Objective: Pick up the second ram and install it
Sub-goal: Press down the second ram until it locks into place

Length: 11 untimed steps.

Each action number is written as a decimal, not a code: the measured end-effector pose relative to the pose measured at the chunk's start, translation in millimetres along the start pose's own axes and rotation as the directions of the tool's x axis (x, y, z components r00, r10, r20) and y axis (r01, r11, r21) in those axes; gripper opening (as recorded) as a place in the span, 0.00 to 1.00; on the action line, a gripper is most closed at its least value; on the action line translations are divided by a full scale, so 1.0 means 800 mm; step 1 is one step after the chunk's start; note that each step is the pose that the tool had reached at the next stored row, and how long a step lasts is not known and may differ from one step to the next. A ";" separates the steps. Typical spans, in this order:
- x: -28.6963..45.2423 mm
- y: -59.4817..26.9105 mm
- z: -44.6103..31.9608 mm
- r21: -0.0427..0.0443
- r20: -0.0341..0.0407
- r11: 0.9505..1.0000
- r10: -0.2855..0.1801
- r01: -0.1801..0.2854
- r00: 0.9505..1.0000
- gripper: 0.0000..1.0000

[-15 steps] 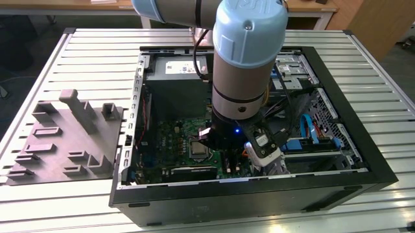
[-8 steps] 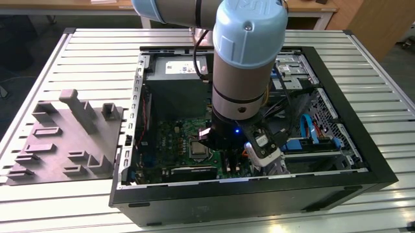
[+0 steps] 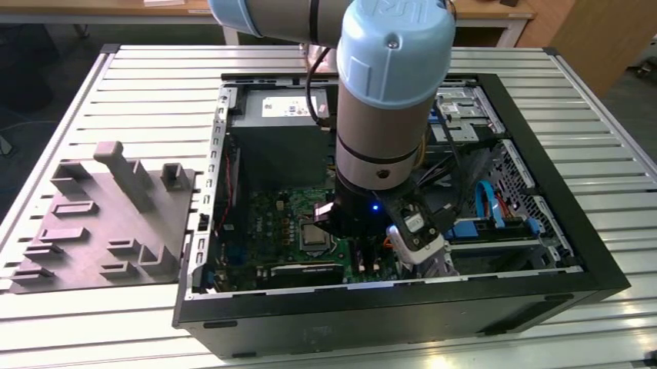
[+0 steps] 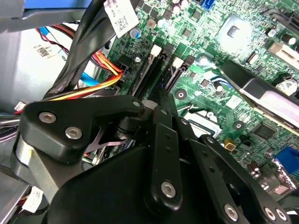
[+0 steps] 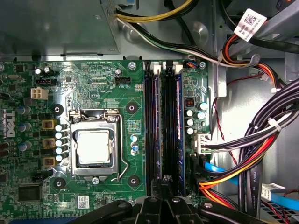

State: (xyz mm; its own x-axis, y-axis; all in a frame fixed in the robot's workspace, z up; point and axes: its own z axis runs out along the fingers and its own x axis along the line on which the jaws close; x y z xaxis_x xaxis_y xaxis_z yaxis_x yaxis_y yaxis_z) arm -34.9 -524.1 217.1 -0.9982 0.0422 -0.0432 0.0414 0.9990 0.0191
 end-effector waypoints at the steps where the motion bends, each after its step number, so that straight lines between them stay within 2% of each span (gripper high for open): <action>1: -0.0002 0.000 -0.0020 -0.002 0.001 1.000 0.000 0.000 1.000 0.10; 11: -0.0025 0.001 -0.0579 0.000 0.000 1.000 0.000 0.000 1.000 0.10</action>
State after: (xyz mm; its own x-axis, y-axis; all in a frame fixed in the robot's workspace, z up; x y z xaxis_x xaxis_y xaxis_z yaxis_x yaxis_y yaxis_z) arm -34.9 -524.0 263.5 -0.9982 0.0423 -0.0432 0.0415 0.9990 0.0191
